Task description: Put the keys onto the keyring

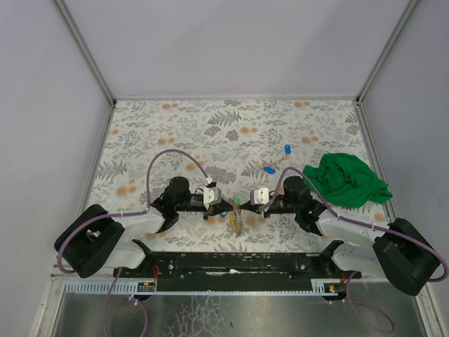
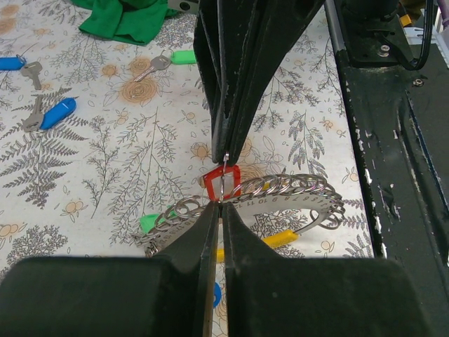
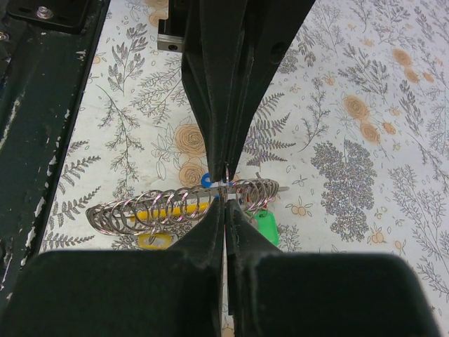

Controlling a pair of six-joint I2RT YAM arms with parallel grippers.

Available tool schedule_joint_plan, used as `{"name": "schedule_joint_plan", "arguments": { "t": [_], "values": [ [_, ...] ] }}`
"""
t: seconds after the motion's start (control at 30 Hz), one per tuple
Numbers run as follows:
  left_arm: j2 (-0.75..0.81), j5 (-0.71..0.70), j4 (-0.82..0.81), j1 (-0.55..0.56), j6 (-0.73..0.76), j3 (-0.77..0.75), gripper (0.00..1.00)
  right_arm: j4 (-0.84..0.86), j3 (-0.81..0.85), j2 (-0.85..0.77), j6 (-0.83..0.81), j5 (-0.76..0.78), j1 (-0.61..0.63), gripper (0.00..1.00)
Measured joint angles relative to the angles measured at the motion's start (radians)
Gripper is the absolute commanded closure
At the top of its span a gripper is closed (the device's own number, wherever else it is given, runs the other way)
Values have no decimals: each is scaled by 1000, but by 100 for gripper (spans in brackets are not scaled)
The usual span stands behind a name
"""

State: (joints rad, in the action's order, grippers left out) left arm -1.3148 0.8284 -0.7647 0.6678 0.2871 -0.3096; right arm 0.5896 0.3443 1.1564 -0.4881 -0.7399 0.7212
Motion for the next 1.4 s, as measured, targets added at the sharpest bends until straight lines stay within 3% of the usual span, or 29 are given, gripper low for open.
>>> {"name": "schedule_joint_plan", "arguments": {
  "t": [1.0,1.4],
  "values": [
    [-44,64,-114,-2,-76,20,100,48,0,58,26,-58,0,100],
    [-42,-36,-114,2,-183,15,100,41,-16,23,-16,-31,0,100]
  ]
}}
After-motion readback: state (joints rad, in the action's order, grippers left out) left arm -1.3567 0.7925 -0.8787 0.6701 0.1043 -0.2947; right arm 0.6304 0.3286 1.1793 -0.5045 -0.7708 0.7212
